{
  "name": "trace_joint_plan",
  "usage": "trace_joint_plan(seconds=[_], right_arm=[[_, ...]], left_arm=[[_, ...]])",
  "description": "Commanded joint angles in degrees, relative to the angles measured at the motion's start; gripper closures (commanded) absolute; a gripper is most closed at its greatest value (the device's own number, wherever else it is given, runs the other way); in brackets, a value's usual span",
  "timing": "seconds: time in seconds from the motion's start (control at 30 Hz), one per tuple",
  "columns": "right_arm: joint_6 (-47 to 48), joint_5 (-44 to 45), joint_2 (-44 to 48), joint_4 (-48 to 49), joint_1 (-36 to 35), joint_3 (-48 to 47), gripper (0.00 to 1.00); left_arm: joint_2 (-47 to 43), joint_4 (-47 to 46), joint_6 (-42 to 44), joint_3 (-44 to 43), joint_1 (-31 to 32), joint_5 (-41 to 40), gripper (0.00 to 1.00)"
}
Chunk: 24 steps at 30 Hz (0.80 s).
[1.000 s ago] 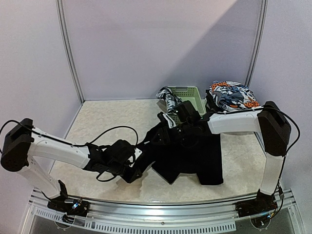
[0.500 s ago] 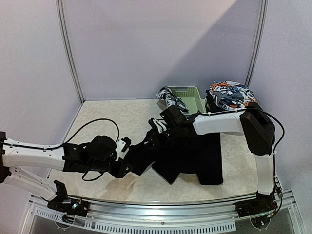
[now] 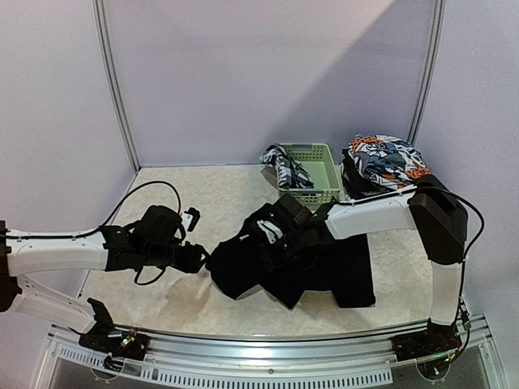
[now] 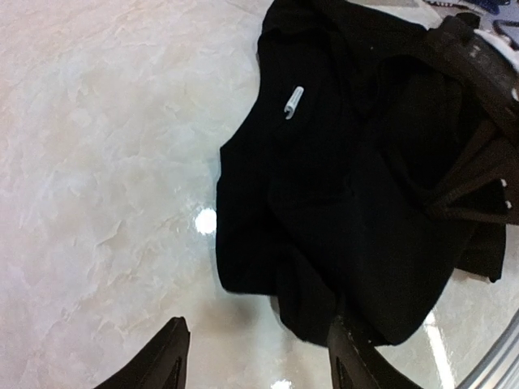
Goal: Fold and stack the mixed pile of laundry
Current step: Pick up the crumpled T-shirt from the center of the board.
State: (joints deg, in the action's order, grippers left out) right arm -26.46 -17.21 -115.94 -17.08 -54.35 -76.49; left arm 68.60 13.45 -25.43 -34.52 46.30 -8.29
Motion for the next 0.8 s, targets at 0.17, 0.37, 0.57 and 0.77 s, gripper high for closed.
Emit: trace_joint_plan(seconds=[0.17, 0.37, 0.57, 0.77], right_arm=[[0.0, 1.6, 2.2, 2.4, -0.2, 2.3, 1.0], [0.5, 2.1, 2.8, 2.0, -0.2, 2.7, 1.0], [0.8, 1.8, 2.8, 2.0, -0.2, 3.0, 1.0], [1.0, 2.0, 3.5, 2.2, -0.2, 3.9, 1.0]], left_arm=[[14.6, -6.4, 8.3, -9.8, -1.4, 15.9, 0.4], [18.4, -5.4, 9.1, -11.7, -1.3, 15.0, 0.42], [22.6, -5.7, 9.8, -13.6, -1.3, 12.7, 0.59], [24.5, -5.5, 10.3, -15.7, -1.0, 9.4, 1.0]])
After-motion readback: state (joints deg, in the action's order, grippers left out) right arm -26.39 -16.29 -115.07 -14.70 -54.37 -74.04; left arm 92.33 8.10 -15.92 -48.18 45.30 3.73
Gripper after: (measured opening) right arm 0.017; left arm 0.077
